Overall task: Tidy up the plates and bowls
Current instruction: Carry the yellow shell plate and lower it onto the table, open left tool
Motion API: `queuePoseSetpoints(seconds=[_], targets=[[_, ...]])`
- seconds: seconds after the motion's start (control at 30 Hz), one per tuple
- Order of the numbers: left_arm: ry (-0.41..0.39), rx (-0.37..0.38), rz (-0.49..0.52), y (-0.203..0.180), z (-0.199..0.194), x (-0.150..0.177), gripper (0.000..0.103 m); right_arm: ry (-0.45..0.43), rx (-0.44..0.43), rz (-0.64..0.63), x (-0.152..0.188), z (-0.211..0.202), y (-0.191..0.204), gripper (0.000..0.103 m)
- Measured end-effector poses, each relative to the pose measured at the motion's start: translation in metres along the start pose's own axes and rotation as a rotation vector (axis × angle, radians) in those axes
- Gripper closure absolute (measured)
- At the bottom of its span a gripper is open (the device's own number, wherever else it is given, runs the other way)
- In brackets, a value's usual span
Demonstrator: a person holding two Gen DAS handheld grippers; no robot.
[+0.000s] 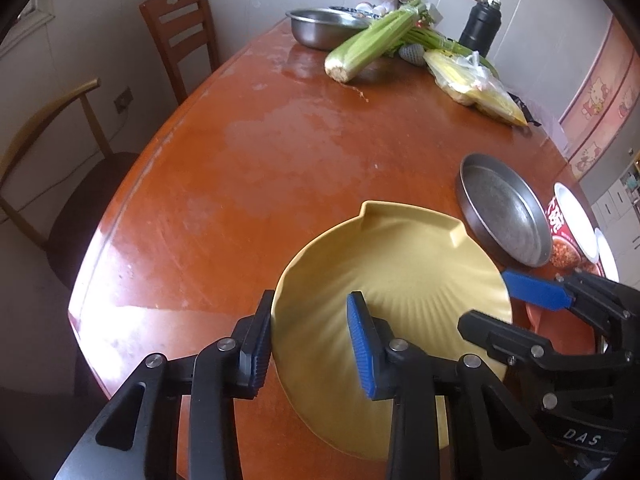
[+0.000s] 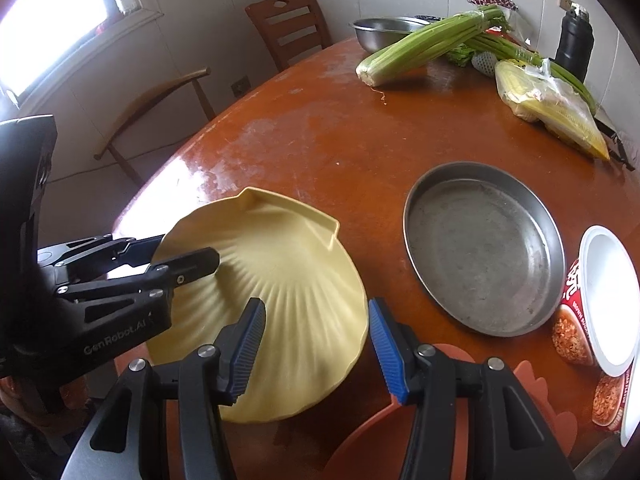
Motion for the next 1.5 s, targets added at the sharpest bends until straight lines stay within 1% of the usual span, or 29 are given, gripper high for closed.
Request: queuePoseSetpoints(seconds=[0.27, 0.4, 0.53, 0.73, 1.0, 1.03, 1.23, 1.5], targets=[[-0.045, -0.015, 0.031, -0.003, -0.006, -0.034, 0.067, -0.05, -0.004, 0.038, -0.02, -0.013, -0.001, 0.049], [-0.055, -0.017, 0.051, -0.006, -0.001, -0.054, 0.067, -0.061, 0.004, 0.064, -0.027, -0.014, -0.004, 0.049], [-0.051, -0.032, 0.089, -0.012, 0.01, -0.064, 0.066, -0.066, 0.006, 0.088, -0.028, -0.012, -0.01, 0.049], [-0.029, -0.031, 0.119, -0.018, 0.027, -0.065, 0.066, -0.039, 0.007, 0.125, -0.024, -0.003, -0.02, 0.049], [-0.004, -0.027, 0.115, -0.015, 0.039, -0.06, 0.066, -0.019, -0.002, 0.151, -0.021, 0.007, -0.025, 0.049], [-0.005, -0.025, 0.116, -0.016, 0.04, -0.06, 0.064, -0.018, -0.002, 0.152, -0.021, 0.008, -0.024, 0.049], [0.006, -0.023, 0.112, -0.013, 0.045, -0.057, 0.064, -0.014, 0.013, 0.146, -0.021, 0.011, -0.022, 0.049], [-0.027, -0.024, 0.105, -0.009, 0.033, -0.06, 0.063, -0.014, 0.02, 0.147, -0.021, 0.01, -0.022, 0.049]])
Point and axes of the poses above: each gripper's, at about its wrist camera, not at the fingertips, and z roughly the way its jaws point, y to its left, x to its underside, the point moved 7 cm from there along z, roughly the way its jaws point, and after that the axes turned 2 degrees about x, right-handed, at the moved point
